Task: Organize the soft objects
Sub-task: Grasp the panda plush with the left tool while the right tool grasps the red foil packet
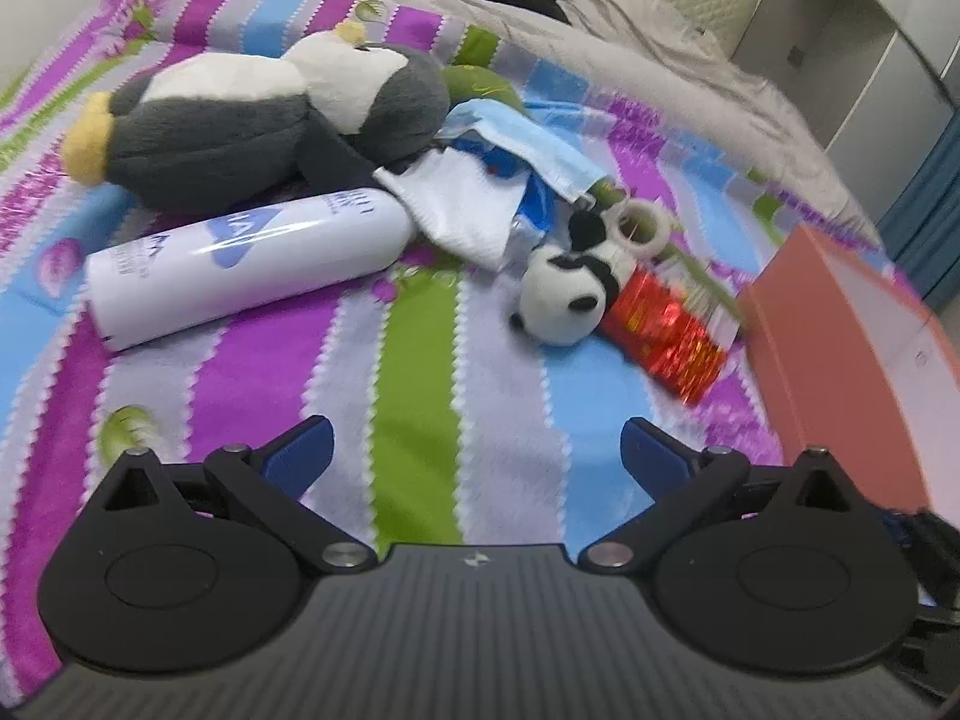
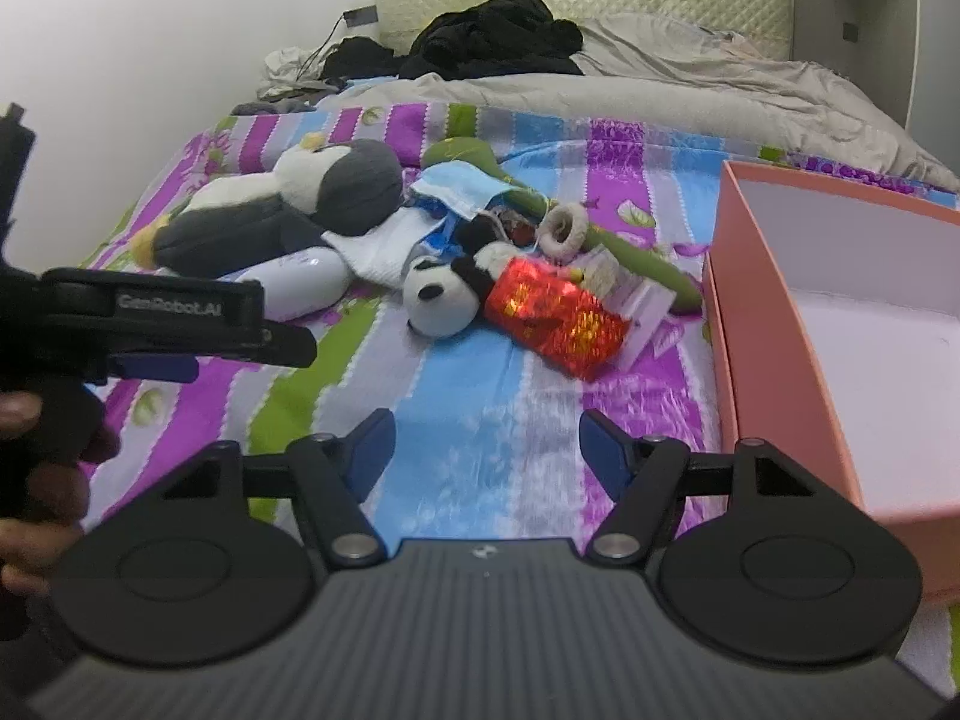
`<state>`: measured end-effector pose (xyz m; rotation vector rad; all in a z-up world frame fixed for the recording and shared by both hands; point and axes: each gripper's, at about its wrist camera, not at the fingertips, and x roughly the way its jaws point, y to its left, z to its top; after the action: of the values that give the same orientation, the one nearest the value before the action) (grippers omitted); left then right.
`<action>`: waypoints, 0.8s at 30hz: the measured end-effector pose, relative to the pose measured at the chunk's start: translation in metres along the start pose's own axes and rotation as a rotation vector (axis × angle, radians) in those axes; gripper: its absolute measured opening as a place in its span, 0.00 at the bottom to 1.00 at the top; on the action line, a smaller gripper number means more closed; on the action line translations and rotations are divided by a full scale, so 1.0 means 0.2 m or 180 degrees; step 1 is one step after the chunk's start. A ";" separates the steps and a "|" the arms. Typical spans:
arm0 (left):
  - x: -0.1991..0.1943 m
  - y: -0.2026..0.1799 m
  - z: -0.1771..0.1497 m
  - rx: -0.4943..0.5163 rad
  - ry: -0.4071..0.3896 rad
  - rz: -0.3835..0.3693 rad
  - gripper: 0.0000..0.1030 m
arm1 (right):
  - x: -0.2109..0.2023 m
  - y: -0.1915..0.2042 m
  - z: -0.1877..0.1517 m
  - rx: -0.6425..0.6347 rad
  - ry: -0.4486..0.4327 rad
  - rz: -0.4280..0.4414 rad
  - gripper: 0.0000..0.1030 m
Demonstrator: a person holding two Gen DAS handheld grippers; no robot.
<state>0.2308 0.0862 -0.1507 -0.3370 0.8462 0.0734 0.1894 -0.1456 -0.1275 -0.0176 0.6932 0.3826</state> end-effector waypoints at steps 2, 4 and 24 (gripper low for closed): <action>0.05 0.00 0.03 -0.0002 0.0004 -0.0055 0.90 | 0.05 0.00 0.02 -0.0070 -0.0034 -0.0084 0.67; 0.11 -0.01 0.05 -0.0019 0.0029 -0.0126 0.87 | 0.12 -0.02 0.03 -0.0084 -0.0036 -0.0151 0.67; 0.59 -0.06 0.26 -0.0506 0.0120 -0.0769 0.71 | 0.66 -0.23 0.11 0.0199 -0.0006 -0.0313 0.70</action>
<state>0.3482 0.0825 -0.2036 -0.5893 0.8334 -0.0913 0.3128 -0.1412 -0.1986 0.0080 0.6995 0.2664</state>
